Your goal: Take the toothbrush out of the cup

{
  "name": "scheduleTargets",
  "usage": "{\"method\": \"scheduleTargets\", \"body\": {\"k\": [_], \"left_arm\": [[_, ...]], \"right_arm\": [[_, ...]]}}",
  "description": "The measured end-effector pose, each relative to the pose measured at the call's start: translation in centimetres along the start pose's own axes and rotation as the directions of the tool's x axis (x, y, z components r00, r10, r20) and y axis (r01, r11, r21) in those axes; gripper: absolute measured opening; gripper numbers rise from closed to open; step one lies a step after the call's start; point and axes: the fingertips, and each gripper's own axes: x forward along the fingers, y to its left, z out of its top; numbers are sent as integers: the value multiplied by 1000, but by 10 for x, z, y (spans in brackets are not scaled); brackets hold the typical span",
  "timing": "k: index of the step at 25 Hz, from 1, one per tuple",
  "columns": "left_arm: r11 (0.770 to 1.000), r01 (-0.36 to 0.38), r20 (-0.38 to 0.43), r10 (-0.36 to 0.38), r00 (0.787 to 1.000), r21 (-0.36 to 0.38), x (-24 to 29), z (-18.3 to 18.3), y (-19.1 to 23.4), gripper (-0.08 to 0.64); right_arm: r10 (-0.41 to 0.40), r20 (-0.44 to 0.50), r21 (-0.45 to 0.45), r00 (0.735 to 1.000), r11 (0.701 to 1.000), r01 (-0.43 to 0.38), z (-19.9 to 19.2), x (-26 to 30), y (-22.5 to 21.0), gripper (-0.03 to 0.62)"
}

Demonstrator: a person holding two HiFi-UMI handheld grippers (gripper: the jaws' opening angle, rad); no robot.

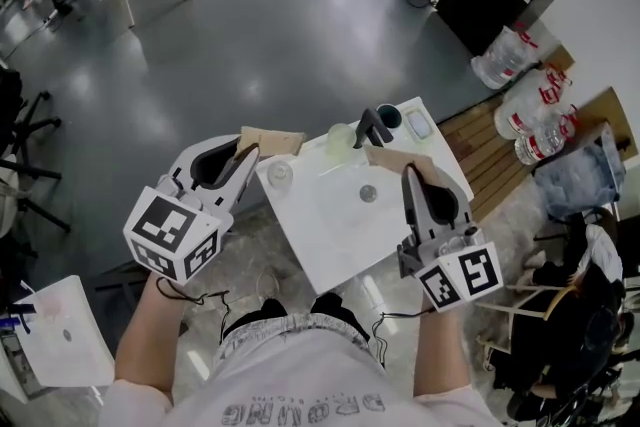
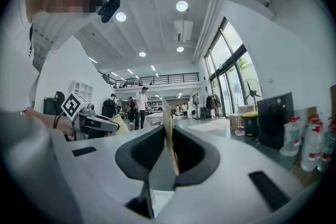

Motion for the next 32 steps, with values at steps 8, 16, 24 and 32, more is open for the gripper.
{"method": "scheduleTargets", "body": {"k": [8, 16, 24, 32], "left_arm": [[997, -70, 28, 71, 997, -31, -9, -11, 8, 75], [992, -117, 34, 119, 992, -53, -17, -20, 12, 75], [989, -131, 43, 134, 990, -67, -16, -22, 12, 75], [989, -130, 52, 133, 990, -68, -14, -20, 11, 75]], "right_arm": [[17, -10, 4, 1000, 1000, -17, -3, 2, 1, 63], [46, -27, 11, 999, 999, -46, -10, 7, 8, 63], [50, -39, 20, 998, 999, -49, -15, 10, 8, 63], [44, -42, 30, 998, 999, -43, -18, 11, 4, 63]]}}
